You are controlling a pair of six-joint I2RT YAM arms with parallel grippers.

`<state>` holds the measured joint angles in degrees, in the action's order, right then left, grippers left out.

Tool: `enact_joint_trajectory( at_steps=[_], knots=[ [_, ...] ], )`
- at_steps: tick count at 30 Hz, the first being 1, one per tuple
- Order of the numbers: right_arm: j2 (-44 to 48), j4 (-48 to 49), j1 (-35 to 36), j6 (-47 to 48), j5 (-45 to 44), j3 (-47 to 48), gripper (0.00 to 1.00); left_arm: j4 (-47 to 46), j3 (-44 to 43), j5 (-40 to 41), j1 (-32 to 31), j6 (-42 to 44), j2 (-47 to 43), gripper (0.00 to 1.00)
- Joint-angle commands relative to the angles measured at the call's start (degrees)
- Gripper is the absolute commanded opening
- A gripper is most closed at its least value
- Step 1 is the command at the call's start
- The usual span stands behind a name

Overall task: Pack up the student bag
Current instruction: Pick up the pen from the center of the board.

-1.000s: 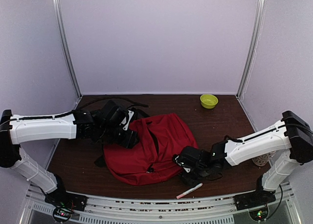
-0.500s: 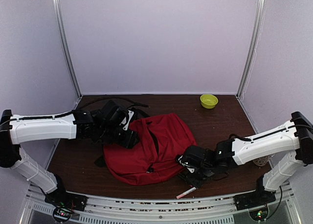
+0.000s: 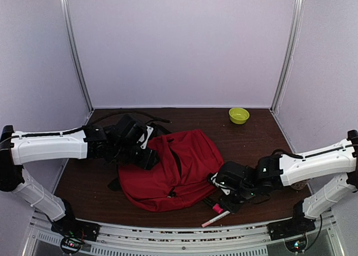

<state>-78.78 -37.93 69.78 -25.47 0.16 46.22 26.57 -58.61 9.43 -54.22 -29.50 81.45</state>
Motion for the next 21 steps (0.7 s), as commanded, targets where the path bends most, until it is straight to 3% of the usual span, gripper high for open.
enact_joint_trajectory(
  at_steps=[1,3,9,16,21],
  knots=[
    [3.5,-2.7,0.4,-1.0,-1.2,-0.8,0.32,-1.4,-2.2,-0.2,0.0,1.4,-0.6,0.53],
    [4.2,-2.7,0.5,-0.8,-1.3,-0.8,0.35,-1.3,-2.3,-0.6,0.0,1.6,-1.1,0.53],
    [0.4,1.0,0.5,-0.5,-1.4,0.6,0.61,-1.3,-1.7,-1.0,0.0,1.6,-1.9,0.53],
    [-9.7,3.2,0.7,1.4,-2.7,4.3,0.62,-1.3,-0.2,-1.0,0.0,1.2,-3.4,0.53],
    [-13.2,4.4,0.7,2.2,-2.6,4.8,0.53,-1.3,0.6,-0.9,0.0,0.9,-4.1,0.53]
  ],
)
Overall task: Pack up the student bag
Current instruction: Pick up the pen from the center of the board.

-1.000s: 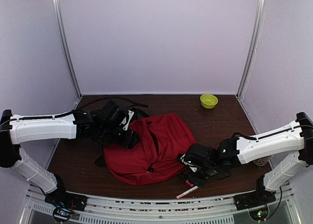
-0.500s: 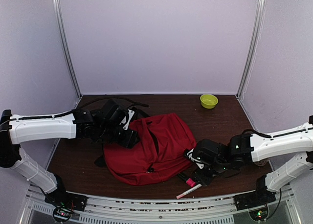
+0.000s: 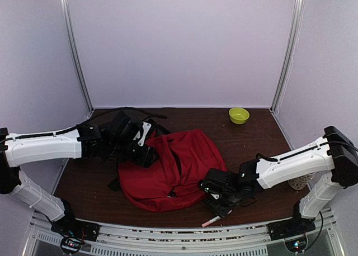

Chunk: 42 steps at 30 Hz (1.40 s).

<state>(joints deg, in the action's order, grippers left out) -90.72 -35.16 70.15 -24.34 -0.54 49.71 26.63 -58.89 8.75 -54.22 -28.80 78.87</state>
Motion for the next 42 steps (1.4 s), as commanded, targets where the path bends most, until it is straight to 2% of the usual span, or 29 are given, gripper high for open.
enact_joint_trajectory(
  at_steps=[1,13,18,23,25,34,42],
  knots=[
    [-1.4,1.7,0.3,1.1,-2.1,1.0,0.51,-1.4,1.1,-0.2,0.0,0.1,-1.6,0.53],
    [-1.9,5.2,0.3,1.8,-0.8,-3.0,0.24,-2.2,1.2,-0.4,0.0,0.3,-1.0,0.53],
    [-0.2,1.7,0.3,2.0,-2.1,-1.0,0.18,-2.6,0.9,-0.8,0.0,0.7,-0.4,0.53],
    [3.3,-7.3,0.3,3.0,-4.2,4.5,0.16,-2.6,-0.6,-2.2,0.0,0.9,-0.4,0.53],
    [5.0,-9.9,0.3,2.9,-2.6,5.5,0.16,-2.6,-0.9,-2.6,0.0,0.9,-0.7,0.53],
    [15.1,-14.4,0.5,-0.7,5.8,1.7,0.16,-3.0,-2.4,-7.3,0.0,1.3,-1.5,0.53],
    [23.9,-14.6,0.5,-0.2,3.9,3.4,0.17,-7.6,-3.5,-19.5,0.0,1.1,-2.6,0.53]
  ],
)
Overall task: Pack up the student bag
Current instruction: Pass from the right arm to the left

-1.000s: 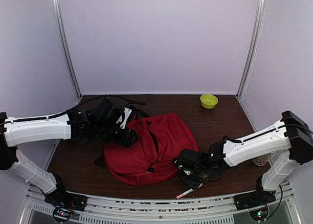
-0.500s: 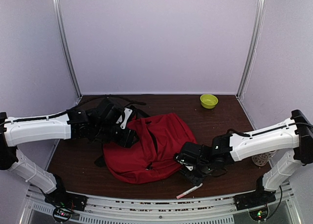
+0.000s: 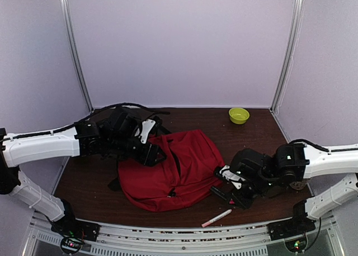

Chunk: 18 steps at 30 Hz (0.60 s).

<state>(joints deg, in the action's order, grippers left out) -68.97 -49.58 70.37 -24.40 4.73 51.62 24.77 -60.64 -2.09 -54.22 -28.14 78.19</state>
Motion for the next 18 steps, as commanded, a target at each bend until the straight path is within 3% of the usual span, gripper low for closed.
enact_joint_trajectory(
  at_steps=[1,6,12,18],
  knots=[
    [2.5,0.4,0.3,0.1,-1.9,2.1,0.17,-7.0,-1.5,-10.7,0.0,-0.1,-2.1,0.54],
    [2.3,3.9,0.8,3.2,-6.4,6.8,0.17,-12.2,-1.6,-19.2,-0.1,-6.0,-1.6,0.54],
    [0.4,8.1,2.0,7.6,-10.4,11.7,0.17,-26.7,0.4,-28.1,-1.1,-18.0,1.5,0.52],
    [-1.5,9.1,2.7,10.5,-12.2,14.5,0.17,-34.2,0.5,-33.4,-1.9,-22.4,3.4,0.52]
  ],
)
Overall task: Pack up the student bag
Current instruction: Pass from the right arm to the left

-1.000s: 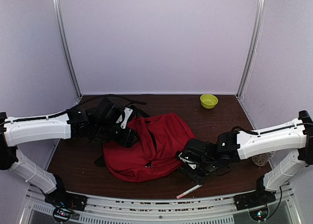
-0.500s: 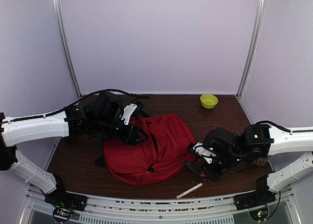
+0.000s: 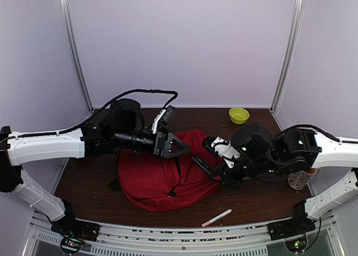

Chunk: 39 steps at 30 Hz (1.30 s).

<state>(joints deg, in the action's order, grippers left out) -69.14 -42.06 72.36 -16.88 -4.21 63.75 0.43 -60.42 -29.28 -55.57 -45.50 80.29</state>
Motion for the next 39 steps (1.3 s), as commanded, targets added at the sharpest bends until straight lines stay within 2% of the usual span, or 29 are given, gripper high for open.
enact_joint_trajectory(
  at_steps=[1,15,18,19,28,32,39],
  knots=[
    [-1.7,1.4,0.8,3.6,-3.5,2.8,0.17,-10.5,0.0,-6.6,-0.8,-5.4,1.6,0.52],
    [-1.9,2.4,1.4,5.3,-4.8,3.9,0.17,-4.8,-2.9,-6.0,-1.4,-3.2,5.0,0.51],
    [-1.9,2.6,1.5,5.3,-5.5,3.5,0.17,-5.2,-3.1,-6.4,-1.4,-3.4,5.4,0.42],
    [-1.9,2.6,1.5,5.3,-5.8,3.6,0.17,-4.9,-3.2,-6.4,-1.4,-3.4,5.5,0.42],
    [-1.0,3.6,1.4,5.1,-6.0,2.8,0.17,2.7,-4.9,-0.9,-1.4,0.0,5.3,0.57],
    [-1.0,3.7,1.5,4.9,-5.9,2.3,0.17,3.0,-4.9,-0.2,-1.3,0.3,5.5,0.58],
    [-1.4,5.3,1.5,4.8,-7.2,1.8,0.17,-2.5,-3.9,-4.5,-1.3,-1.5,5.2,0.23]
  ],
)
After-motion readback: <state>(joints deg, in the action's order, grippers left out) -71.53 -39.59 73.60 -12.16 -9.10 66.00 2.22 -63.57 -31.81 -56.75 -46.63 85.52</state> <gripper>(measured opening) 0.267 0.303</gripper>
